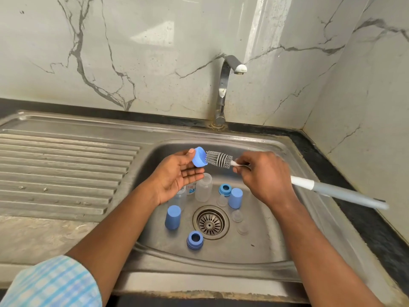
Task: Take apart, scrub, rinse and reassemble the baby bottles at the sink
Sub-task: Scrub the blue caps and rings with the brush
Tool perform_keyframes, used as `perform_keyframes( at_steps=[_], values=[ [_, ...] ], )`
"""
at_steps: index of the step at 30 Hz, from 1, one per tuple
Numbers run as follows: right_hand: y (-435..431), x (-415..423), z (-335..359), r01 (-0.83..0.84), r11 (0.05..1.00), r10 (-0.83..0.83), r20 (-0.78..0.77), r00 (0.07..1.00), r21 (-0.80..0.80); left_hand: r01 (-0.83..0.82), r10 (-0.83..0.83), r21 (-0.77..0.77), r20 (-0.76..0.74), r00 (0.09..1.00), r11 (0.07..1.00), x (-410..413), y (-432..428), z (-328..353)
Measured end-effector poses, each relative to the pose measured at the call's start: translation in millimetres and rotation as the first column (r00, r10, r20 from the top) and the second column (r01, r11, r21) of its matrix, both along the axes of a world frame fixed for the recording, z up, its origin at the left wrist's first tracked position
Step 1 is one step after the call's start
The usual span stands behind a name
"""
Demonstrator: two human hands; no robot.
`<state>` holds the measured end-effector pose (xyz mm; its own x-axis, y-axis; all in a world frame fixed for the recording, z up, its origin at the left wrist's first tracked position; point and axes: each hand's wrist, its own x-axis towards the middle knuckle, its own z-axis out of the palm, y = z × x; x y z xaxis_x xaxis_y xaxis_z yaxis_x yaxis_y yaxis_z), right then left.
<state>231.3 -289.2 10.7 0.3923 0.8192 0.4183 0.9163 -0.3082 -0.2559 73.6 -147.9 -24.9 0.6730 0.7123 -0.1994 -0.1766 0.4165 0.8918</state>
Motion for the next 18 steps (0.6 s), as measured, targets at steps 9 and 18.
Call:
perform_keyframes(
  at_steps=[9,18],
  values=[
    [5.2,-9.3,-2.9,-0.032,0.999,0.03,0.08,0.996,0.014,0.055,-0.044,0.15,-0.077,0.996,0.987,3.9,-1.2,-4.5],
    [1.8,-8.8,0.2,-0.147,0.97,0.11,-0.19,0.976,-0.195,0.128,-0.108,0.392,-0.073,0.991,0.911,-8.4,6.1,-6.4]
  ],
)
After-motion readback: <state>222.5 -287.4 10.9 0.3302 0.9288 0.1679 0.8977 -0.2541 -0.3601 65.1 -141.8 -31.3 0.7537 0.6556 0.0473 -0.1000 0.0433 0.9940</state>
